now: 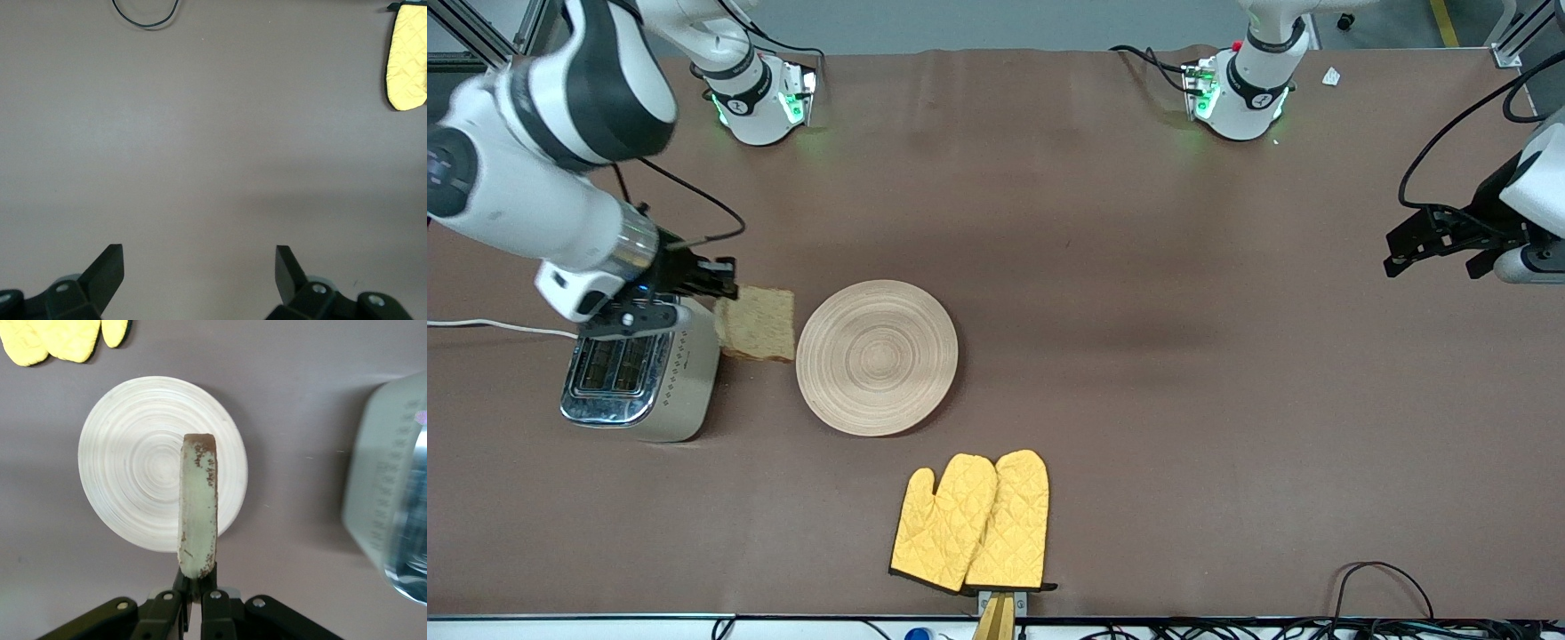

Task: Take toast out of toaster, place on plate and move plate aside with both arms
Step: 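Lift the toast out of the toaster with the right gripper, then lower the toast onto the wooden plate and open the right gripper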

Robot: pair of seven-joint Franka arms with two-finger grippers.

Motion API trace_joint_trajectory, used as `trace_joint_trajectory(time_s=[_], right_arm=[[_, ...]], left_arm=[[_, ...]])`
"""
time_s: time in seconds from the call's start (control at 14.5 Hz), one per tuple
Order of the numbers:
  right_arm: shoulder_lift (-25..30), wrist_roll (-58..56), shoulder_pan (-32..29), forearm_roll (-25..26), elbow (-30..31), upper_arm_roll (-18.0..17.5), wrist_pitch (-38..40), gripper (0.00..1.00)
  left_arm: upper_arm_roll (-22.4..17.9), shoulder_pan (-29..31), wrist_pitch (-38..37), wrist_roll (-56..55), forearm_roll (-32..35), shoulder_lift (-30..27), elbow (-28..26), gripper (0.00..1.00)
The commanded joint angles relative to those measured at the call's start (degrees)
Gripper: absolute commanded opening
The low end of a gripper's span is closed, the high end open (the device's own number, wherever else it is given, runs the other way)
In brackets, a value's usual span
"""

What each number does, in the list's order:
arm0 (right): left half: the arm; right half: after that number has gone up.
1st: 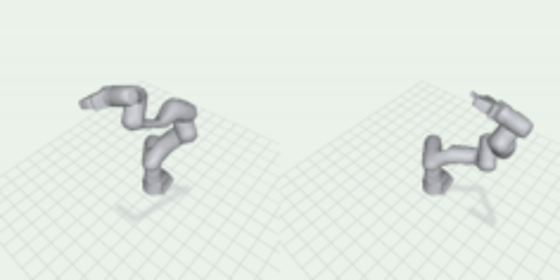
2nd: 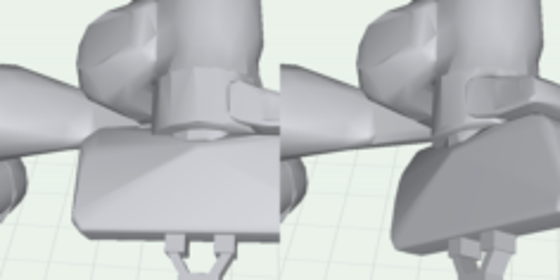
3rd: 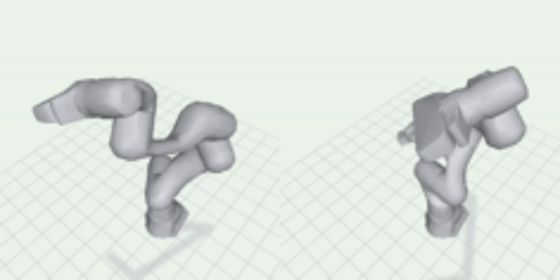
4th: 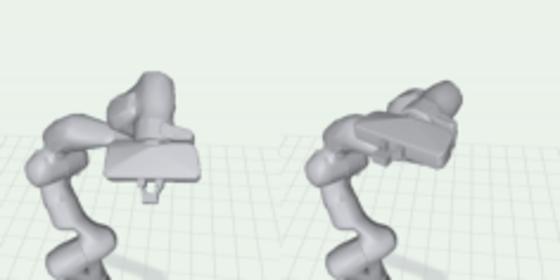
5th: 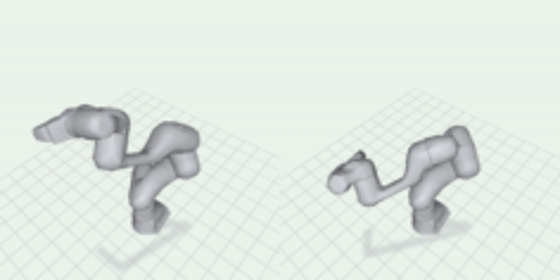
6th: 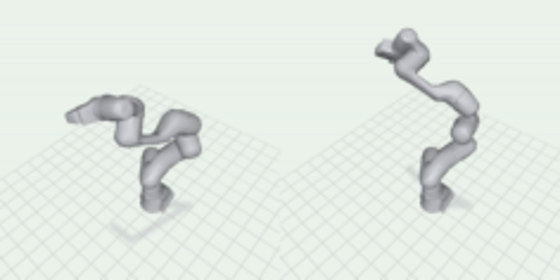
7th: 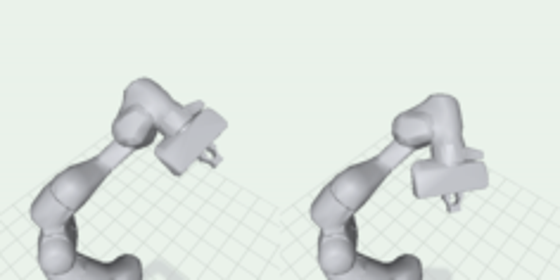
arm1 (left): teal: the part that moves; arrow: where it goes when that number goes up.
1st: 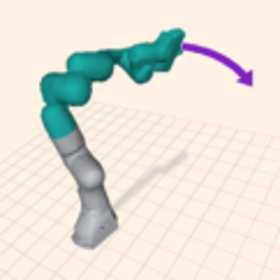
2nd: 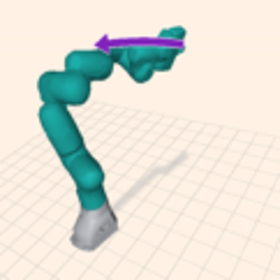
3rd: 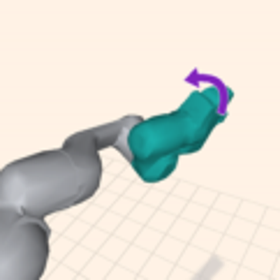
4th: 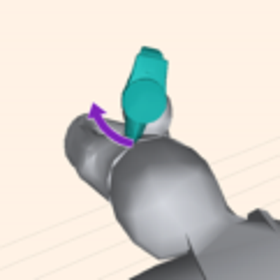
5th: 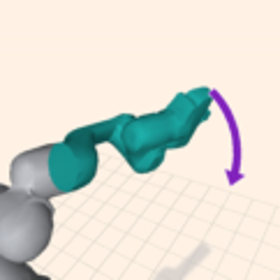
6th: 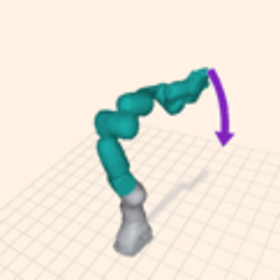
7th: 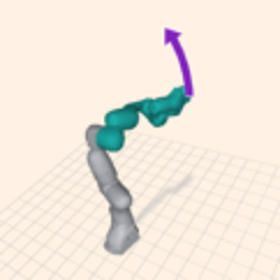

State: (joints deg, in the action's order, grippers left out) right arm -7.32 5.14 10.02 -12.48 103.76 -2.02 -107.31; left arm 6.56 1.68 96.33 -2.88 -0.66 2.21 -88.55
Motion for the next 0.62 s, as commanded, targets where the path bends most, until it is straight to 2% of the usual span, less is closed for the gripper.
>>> trace_joint_trajectory(time_s=[0.0,0.14,0.34,0.55], right_arm=[[0.9,5.2,4.7,-2.7,8.1,0.4,-10.4,0.0],[-0.1,10.3,8.7,-3.4,10.0,0.4,-15.4,0.0],[-1.4,11.1,12.4,-9.9,13.6,0.4,-22.5,0.0],[-3.4,11.1,14.6,-11.5,14.6,0.5,-26.5,0.0]], left_arm=[[0.4,0.2,-1.2,-0.5,1.2,0.6,1.5,1.0],[0.4,0.1,-1.2,-0.5,1.2,0.6,1.5,1.0],[0.4,0.0,-1.2,-0.7,1.2,0.6,1.5,1.0],[0.4,0.1,-1.2,-0.6,1.2,0.6,1.5,1.0]])
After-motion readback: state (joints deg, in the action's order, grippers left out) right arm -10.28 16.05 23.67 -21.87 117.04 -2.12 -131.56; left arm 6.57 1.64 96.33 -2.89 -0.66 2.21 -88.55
